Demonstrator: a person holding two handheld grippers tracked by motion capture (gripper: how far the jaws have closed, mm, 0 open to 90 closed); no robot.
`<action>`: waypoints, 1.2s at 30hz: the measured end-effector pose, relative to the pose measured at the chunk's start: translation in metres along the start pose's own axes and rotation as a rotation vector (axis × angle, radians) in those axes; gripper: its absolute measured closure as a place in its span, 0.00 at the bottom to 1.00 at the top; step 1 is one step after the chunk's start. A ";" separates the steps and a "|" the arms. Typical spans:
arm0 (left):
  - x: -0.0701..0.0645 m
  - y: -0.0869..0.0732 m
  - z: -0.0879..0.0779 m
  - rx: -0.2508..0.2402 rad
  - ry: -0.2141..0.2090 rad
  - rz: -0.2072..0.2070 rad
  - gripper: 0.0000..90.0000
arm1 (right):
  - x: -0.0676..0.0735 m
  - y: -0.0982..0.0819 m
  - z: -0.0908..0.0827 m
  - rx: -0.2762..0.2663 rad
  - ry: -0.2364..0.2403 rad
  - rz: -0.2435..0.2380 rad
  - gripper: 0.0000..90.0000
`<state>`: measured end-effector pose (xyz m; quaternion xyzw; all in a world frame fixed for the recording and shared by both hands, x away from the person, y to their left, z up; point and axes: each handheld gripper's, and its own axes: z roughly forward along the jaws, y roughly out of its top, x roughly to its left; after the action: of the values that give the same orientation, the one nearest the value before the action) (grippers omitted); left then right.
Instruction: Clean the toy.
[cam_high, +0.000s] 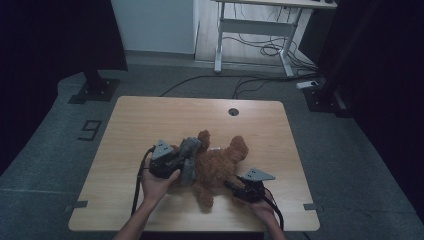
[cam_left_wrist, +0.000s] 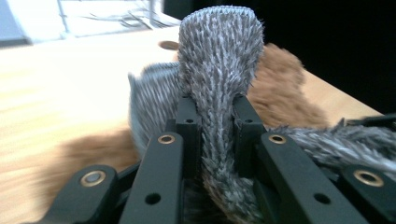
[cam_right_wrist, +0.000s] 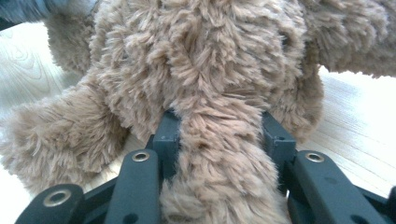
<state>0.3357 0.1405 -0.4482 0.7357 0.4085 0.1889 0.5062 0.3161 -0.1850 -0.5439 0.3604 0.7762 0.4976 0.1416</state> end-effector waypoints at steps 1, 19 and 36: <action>0.006 -0.001 -0.003 0.004 0.015 -0.002 0.86 | 0.000 0.000 0.000 0.000 0.000 0.001 0.66; 0.077 -0.071 -0.014 0.167 0.171 -0.120 0.87 | -0.001 0.000 0.000 -0.002 0.003 0.007 0.66; -0.018 0.026 -0.008 -0.004 -0.025 0.086 0.87 | -0.003 0.000 0.000 -0.001 0.006 0.010 0.66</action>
<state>0.3300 0.1272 -0.4184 0.7541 0.3696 0.2020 0.5040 0.3177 -0.1870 -0.5443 0.3628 0.7744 0.4999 0.1370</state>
